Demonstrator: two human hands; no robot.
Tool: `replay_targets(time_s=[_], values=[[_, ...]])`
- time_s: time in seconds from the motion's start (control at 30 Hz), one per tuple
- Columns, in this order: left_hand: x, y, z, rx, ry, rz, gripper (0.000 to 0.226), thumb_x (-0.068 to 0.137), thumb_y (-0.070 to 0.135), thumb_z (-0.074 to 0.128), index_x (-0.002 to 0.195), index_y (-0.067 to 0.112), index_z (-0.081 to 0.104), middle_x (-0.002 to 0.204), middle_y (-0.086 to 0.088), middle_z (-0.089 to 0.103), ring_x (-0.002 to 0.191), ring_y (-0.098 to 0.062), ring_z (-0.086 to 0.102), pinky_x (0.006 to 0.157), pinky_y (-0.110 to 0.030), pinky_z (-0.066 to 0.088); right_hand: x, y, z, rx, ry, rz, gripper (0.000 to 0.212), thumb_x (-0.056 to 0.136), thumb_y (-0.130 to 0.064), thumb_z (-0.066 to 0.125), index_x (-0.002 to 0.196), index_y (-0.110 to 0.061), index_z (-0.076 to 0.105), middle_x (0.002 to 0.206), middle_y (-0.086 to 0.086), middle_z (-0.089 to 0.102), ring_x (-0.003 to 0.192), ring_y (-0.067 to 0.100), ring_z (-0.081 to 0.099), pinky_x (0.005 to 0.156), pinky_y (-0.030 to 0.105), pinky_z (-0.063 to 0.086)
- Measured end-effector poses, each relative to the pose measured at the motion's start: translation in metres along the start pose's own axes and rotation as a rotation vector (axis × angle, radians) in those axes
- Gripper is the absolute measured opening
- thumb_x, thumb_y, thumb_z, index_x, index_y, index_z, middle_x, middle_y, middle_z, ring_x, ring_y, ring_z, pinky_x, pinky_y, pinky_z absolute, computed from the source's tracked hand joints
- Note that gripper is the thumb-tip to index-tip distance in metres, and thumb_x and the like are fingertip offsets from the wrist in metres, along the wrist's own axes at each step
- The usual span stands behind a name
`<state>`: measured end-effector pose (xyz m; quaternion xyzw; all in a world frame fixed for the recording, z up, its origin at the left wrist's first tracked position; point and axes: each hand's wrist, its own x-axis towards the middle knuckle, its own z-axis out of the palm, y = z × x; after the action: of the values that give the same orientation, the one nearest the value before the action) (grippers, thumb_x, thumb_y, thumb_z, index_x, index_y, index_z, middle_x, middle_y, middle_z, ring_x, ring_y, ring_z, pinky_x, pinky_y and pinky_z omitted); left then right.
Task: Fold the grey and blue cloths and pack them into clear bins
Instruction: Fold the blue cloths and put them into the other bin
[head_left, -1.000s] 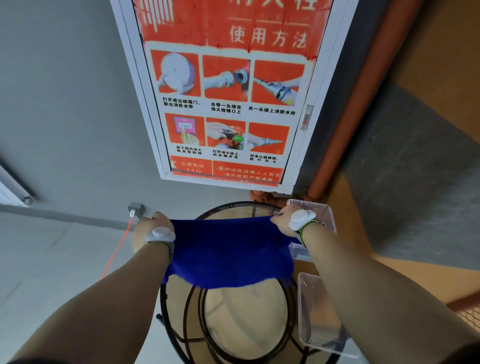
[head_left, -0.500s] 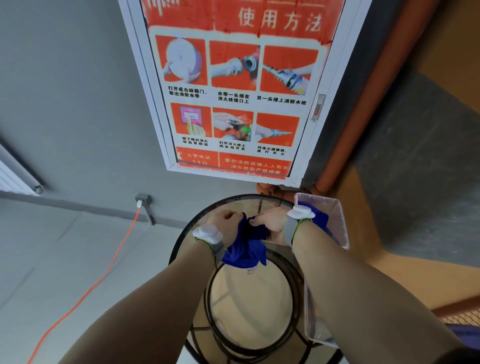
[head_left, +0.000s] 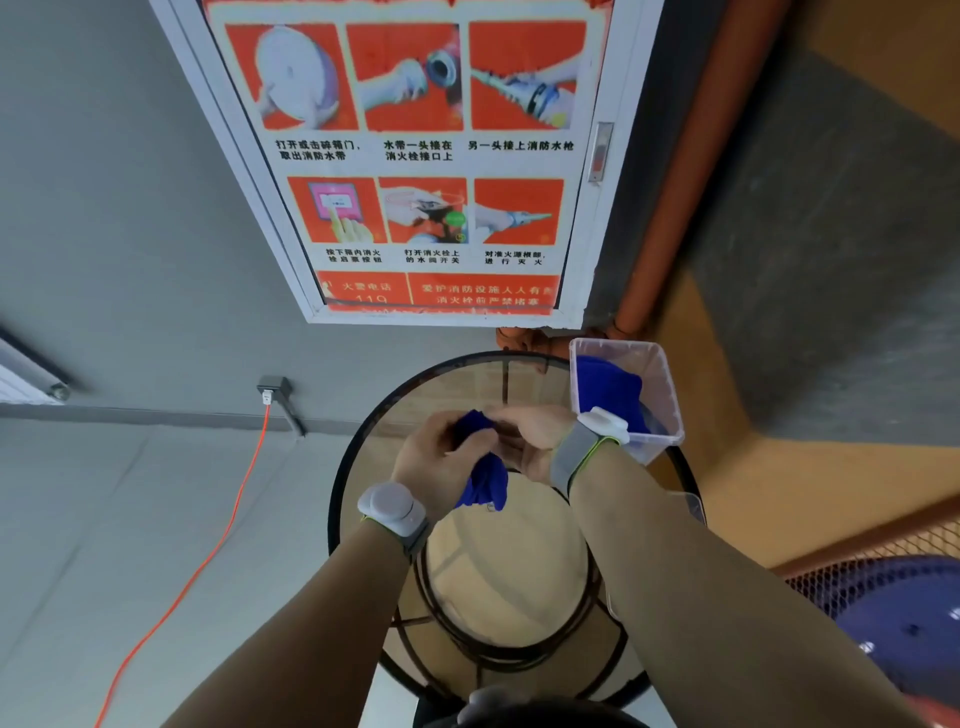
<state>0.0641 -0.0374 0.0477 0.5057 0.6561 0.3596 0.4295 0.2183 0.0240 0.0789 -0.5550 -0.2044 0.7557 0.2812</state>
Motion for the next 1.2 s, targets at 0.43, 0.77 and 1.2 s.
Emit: replay_targets(time_s=[0.43,0.77,1.2], values=[[0.001,-0.013,0.004,-0.122,0.050,-0.061,0.027,0.079,0.057,0.052,0.095,0.047,0.070,0.091,0.018,0.074,0.081,-0.007,0.071,0.076,-0.037,0.058,-0.018,0.030,-0.013,-0.115,-0.061,-0.170,0.010,0.100,-0.003,0.064,0.108,-0.007,0.067,0.093,0.012,0.072,0.075,0.021,0.071,0.062,0.027,0.062],[-0.020,-0.002,0.008,-0.080,0.073,-0.054,0.020,0.090,0.041,0.049,0.088,0.052,0.065,0.086,0.021,0.072,0.084,-0.011,0.070,0.076,-0.035,0.059,-0.016,0.038,-0.022,-0.722,0.114,-0.511,0.022,0.093,-0.014,0.071,0.091,-0.036,0.066,0.095,-0.008,0.074,0.091,0.018,0.071,0.082,0.033,0.060],[-0.050,0.009,0.014,0.119,0.092,0.152,0.026,0.100,0.034,0.053,0.111,0.046,0.073,0.102,0.027,0.073,0.096,0.008,0.065,0.080,-0.018,0.051,-0.038,0.025,-0.009,-0.109,0.121,-0.047,0.021,0.105,0.004,0.049,0.087,0.000,0.058,0.057,0.011,0.067,0.049,0.016,0.067,0.050,0.027,0.062]])
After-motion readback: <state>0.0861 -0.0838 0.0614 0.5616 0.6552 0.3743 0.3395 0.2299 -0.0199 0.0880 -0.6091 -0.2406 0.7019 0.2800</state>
